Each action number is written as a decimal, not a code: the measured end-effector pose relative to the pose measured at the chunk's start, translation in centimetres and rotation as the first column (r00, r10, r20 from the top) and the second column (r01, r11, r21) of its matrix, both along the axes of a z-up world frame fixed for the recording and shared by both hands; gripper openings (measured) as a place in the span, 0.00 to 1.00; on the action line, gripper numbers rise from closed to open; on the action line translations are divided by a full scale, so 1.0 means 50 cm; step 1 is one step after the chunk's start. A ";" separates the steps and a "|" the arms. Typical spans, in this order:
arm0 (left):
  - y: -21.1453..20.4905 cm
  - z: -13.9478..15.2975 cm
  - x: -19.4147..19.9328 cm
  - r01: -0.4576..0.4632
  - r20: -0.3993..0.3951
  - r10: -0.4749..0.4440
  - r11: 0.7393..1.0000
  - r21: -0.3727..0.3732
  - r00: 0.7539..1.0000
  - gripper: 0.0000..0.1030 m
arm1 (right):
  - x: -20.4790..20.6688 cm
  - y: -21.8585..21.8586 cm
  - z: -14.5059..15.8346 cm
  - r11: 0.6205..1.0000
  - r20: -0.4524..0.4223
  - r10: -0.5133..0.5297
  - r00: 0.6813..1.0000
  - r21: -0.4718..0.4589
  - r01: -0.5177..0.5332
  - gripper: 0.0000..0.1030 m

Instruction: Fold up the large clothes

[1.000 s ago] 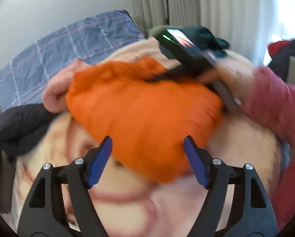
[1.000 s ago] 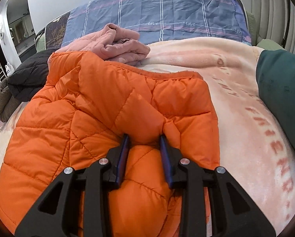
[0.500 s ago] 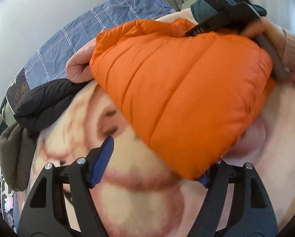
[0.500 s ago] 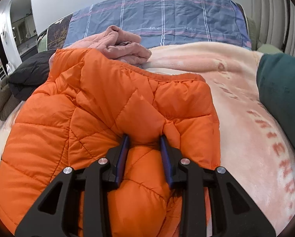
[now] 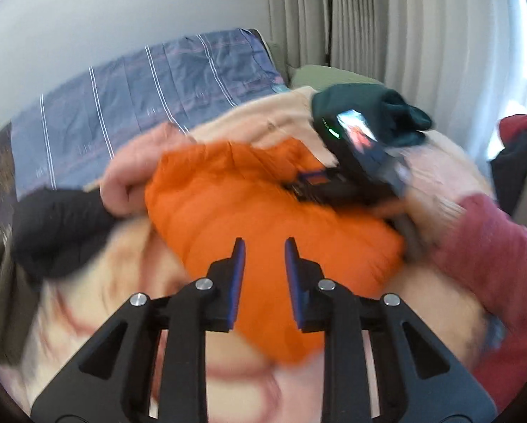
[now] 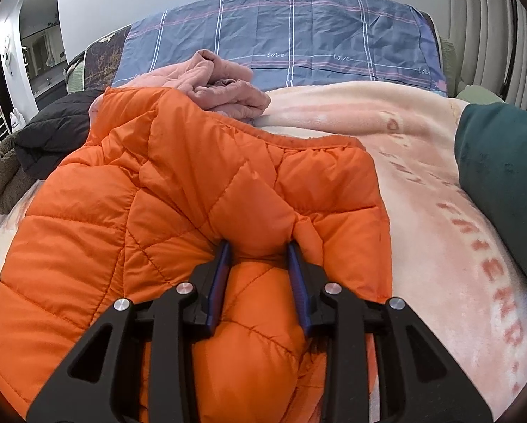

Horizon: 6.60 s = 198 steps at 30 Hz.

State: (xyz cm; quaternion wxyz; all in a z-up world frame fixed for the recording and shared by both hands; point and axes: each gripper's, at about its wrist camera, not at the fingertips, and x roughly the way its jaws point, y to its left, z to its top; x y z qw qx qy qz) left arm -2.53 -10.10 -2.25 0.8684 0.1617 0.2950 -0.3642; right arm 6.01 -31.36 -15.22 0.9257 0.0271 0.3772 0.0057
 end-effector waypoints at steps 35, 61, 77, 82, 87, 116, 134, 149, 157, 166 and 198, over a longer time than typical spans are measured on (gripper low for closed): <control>-0.073 -0.147 0.113 0.017 -0.107 0.002 0.983 0.184 0.994 0.37 | -0.202 0.036 0.033 0.985 -0.072 0.094 0.993 0.149 -0.082 0.24; -0.140 -0.140 0.194 0.014 -0.043 -0.007 0.984 0.176 0.999 0.37 | -0.106 -0.151 -0.056 0.838 -0.183 -0.019 0.983 0.533 0.115 0.99; 0.066 -0.118 0.203 -0.175 -0.186 0.165 0.984 -0.038 0.969 0.98 | -0.102 -0.119 -0.071 0.776 -0.132 0.121 0.984 0.631 -0.010 0.62; 0.097 -0.230 0.264 -0.222 -0.622 0.032 0.947 -0.231 0.783 0.98 | -0.120 -0.119 -0.063 0.773 -0.097 0.112 0.989 0.635 -0.025 0.47; 0.035 -0.172 0.216 -0.101 -0.492 -0.012 0.974 -0.202 0.870 0.78 | -0.176 -0.093 0.011 0.846 0.005 0.081 0.997 0.528 -0.072 0.34; -0.384 -0.171 0.594 -0.193 0.031 0.191 0.979 0.069 0.981 0.75 | 0.266 -0.354 -0.061 0.819 -0.112 -0.390 0.914 0.411 0.400 0.88; -0.257 -0.030 0.356 -0.211 0.109 0.208 0.977 0.019 0.972 0.98 | -0.077 -0.185 0.174 0.905 0.336 -0.388 0.858 -0.037 0.423 0.99; -0.064 0.108 -0.059 -0.246 0.223 0.253 0.968 -0.057 0.942 0.98 | -0.428 -0.034 0.243 0.856 0.416 -0.463 0.783 -0.020 0.517 0.99; 0.025 0.099 -0.111 -0.302 0.118 0.307 0.951 -0.063 0.944 0.98 | -0.477 0.042 0.243 0.885 0.381 -0.418 0.825 -0.032 0.464 0.99; 0.071 0.099 -0.136 -0.351 0.107 0.357 0.934 -0.067 0.928 0.98 | -0.478 0.077 0.238 0.894 0.352 -0.401 0.846 -0.053 0.446 0.99; 0.062 0.091 -0.142 -0.338 0.092 0.342 0.940 -0.052 0.935 0.98 | -0.471 0.078 0.241 0.893 0.341 -0.408 0.847 -0.042 0.448 0.99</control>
